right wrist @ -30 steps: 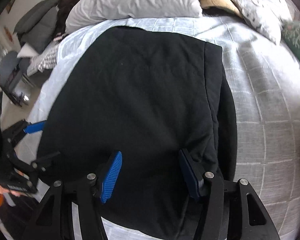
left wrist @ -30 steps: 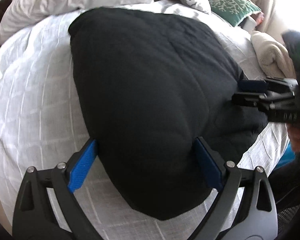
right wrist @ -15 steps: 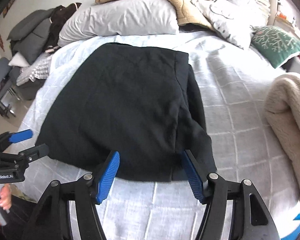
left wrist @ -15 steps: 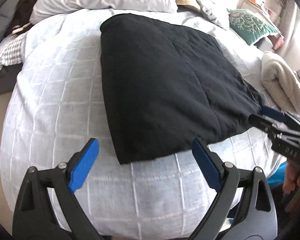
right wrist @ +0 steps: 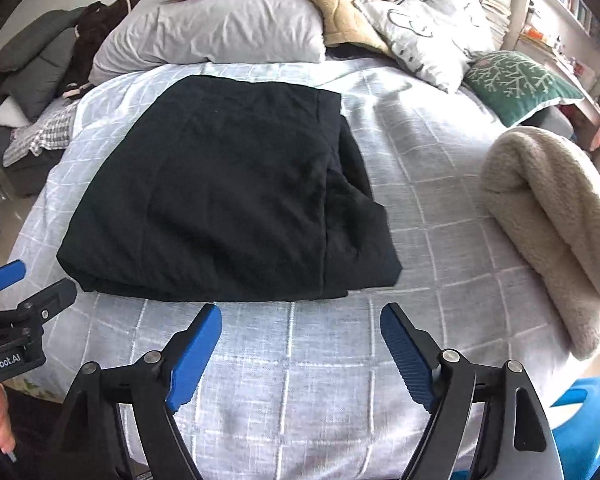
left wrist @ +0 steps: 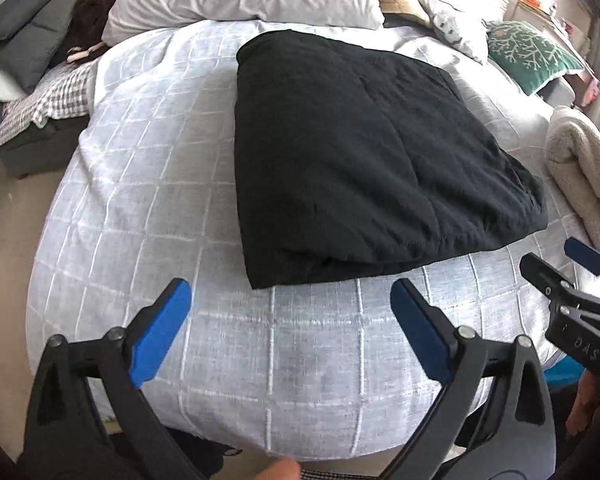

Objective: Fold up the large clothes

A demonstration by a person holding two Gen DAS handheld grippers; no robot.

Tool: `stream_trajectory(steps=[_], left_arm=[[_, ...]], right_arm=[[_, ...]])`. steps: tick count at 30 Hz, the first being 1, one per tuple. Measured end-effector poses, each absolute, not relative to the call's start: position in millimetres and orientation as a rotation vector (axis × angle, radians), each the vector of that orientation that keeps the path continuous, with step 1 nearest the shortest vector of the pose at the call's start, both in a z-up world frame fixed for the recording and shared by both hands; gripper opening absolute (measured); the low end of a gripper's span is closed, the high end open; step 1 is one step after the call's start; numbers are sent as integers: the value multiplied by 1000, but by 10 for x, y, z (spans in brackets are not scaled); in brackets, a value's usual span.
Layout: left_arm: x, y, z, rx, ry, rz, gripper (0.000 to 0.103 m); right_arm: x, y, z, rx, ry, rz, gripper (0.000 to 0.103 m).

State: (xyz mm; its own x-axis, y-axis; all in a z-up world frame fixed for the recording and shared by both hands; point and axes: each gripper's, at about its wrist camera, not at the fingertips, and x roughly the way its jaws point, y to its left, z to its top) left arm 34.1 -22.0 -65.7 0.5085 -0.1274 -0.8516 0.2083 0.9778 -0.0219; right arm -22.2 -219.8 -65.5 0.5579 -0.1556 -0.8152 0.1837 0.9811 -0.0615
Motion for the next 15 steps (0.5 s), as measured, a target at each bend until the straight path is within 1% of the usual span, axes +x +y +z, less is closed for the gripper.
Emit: stream_trajectory(steps=[6,15], left_arm=[[266,-336,-683,114,1030,-165,101],[184,-377,-641,97,1010,-143,101]], right_arm=[[-271,-2157,-647,40,971,-212,86],[-309,-2170,-613,25,966,-255,88]])
